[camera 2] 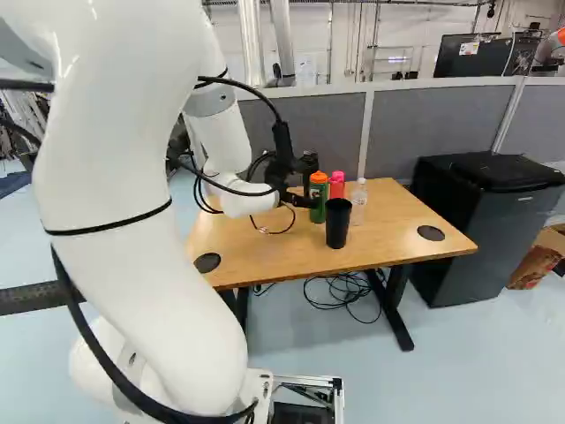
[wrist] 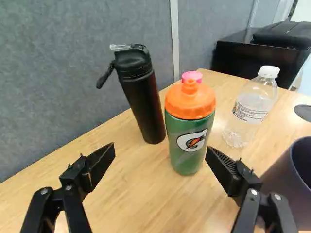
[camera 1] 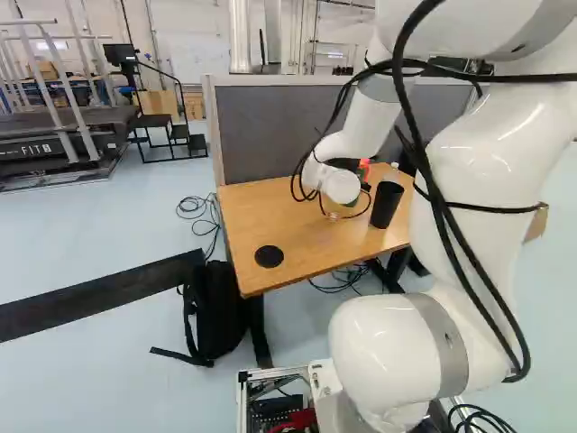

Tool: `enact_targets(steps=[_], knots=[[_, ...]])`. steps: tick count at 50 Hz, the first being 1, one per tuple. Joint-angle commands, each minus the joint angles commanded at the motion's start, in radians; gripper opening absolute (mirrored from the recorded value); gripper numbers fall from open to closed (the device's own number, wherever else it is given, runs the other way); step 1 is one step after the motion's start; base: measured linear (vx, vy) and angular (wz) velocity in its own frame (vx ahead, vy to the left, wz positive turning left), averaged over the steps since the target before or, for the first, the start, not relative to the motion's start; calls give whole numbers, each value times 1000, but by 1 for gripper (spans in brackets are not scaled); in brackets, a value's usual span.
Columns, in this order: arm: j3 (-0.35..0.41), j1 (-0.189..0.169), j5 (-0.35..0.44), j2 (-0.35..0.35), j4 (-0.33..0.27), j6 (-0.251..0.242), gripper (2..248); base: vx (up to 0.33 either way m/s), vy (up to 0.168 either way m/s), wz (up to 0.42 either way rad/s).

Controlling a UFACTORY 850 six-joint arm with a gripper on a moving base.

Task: Pick up the green bottle from the table

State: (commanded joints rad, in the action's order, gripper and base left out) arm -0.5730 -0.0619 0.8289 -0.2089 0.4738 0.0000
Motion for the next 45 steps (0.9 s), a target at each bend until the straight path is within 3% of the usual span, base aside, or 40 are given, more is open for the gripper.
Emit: enact_targets(steps=[25, 39, 40, 44, 45], knots=[[-123, -55, -20, -103, 18, 0, 247, 0, 0, 0], [-138, -65, -20, -116, 18, 0, 240, 0, 0, 0], [-139, -65, -20, -116, 18, 0, 174, 0, 0, 0], [-139, -65, -20, -116, 18, 0, 174, 0, 0, 0], [-139, -65, -20, -116, 18, 0, 106, 0, 0, 0]])
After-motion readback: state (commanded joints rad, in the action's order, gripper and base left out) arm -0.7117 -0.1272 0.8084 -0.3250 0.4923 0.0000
